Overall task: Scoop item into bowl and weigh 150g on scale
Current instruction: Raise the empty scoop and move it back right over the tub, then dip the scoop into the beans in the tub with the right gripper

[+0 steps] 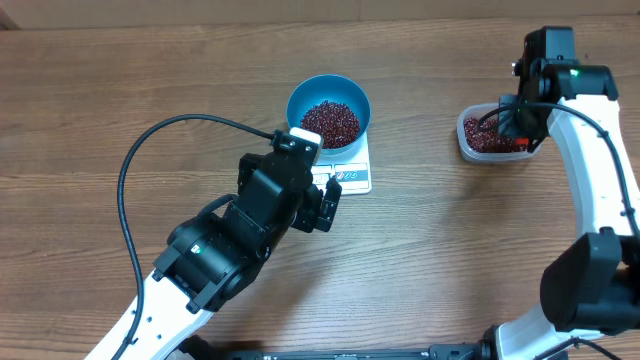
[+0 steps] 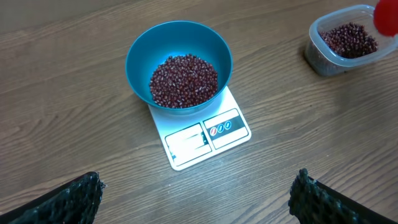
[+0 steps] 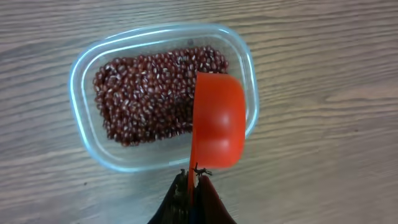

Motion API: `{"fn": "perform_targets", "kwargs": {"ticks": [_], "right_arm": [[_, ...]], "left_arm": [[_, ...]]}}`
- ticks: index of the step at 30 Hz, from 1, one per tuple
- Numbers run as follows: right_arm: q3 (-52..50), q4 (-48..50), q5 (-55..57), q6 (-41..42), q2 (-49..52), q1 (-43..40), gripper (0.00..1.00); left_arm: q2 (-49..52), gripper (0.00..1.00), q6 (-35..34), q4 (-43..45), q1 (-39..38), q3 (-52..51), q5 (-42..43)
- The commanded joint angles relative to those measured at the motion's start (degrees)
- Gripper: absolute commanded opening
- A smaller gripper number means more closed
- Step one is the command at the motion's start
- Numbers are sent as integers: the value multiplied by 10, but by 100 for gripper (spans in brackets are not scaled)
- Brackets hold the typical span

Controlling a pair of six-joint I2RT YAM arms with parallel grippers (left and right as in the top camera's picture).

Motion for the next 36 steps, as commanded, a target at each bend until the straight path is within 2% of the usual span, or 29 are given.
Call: {"fn": "perform_targets", "kwargs": {"ticks": [1,18,30,36], "right_arm": [[-21,21,-22,7,9,-4,4],[-146,153,-86,5,9,-4,4],[-150,170,-232,-23,9,-4,4],[-150,172,-259,-23,9,-4,4]], "left_arm": [[4,99,-12,2,4,9,0],[4,99,-12,2,4,9,0],[4,99,-12,2,4,9,0],[4,100,-12,2,4,9,0]]}}
